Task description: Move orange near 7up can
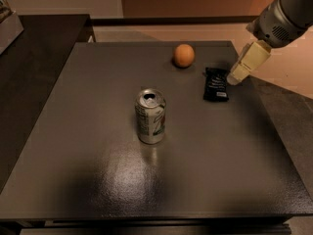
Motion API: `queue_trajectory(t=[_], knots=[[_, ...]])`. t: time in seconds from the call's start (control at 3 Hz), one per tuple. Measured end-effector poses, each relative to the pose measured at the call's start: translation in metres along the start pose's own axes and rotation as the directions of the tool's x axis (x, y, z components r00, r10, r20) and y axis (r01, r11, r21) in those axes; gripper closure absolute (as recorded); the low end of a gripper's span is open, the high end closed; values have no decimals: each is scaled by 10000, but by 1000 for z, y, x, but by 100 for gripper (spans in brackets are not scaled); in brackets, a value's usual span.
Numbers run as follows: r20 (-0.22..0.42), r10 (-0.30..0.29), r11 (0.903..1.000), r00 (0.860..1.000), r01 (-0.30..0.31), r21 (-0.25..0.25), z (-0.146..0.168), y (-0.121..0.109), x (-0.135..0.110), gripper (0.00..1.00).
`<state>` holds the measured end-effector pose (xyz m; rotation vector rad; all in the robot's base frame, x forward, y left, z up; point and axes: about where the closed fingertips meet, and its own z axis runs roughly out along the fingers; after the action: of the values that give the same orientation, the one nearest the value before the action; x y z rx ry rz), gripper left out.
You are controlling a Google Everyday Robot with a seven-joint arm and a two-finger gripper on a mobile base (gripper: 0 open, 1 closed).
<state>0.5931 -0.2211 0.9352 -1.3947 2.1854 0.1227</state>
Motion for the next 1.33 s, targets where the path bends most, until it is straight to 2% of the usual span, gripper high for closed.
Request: queue_trajectory(t=[0.67,1.33], knots=[[707,689,9976,9951,-689,-30,46,-28,-9,0],[1460,1161,9929,9824,-1188,101,101,-41,-49,0]])
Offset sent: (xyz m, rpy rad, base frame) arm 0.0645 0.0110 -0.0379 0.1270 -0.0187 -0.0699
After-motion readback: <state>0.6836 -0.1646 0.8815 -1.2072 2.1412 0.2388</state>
